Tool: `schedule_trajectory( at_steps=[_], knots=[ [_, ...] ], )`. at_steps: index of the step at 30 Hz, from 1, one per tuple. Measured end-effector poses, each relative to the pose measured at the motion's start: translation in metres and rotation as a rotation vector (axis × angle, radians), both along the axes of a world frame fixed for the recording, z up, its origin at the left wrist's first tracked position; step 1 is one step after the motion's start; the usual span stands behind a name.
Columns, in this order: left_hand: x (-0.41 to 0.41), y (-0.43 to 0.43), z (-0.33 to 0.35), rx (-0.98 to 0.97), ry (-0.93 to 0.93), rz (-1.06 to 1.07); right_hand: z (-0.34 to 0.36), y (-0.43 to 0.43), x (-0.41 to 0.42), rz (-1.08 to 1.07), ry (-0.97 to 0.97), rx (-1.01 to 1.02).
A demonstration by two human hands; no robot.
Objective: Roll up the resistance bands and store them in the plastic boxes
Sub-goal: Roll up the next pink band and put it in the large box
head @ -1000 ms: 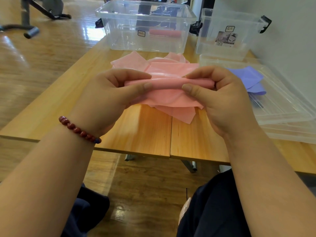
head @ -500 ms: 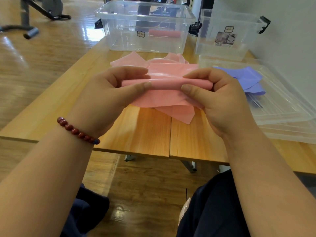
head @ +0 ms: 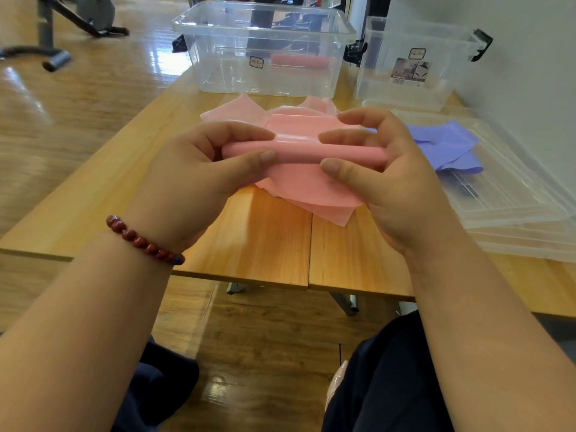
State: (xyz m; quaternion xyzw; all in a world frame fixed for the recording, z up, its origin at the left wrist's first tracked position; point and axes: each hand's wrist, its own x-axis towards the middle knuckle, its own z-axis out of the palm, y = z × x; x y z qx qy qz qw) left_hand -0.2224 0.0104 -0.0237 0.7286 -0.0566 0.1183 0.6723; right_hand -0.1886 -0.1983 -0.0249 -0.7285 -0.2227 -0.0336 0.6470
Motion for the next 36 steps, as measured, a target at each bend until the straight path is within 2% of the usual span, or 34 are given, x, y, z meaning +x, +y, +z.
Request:
schedule_trajectory(
  at_steps=[10,16,25,31,36],
  knots=[
    [0.0002,0.0009,-0.0006,0.052,-0.013,0.014,-0.0021,-0.0056,0.0026,-0.017,-0.011,-0.061],
    [-0.0017,-0.0013,0.0047,0.190,-0.051,0.094,-0.0020,-0.0057,0.0040,-0.083,-0.109,-0.058],
    [-0.0034,0.0029,0.0054,0.168,0.000,0.016,-0.0025,-0.0038,0.0039,-0.097,-0.191,-0.011],
    [-0.0045,0.0025,0.0068,0.130,-0.019,0.001,-0.0035,-0.0056,0.0051,-0.075,-0.170,-0.028],
    [-0.0026,0.0020,0.0048,0.132,-0.036,0.059,-0.0057,-0.0065,0.0072,-0.013,-0.038,-0.006]
  ],
)
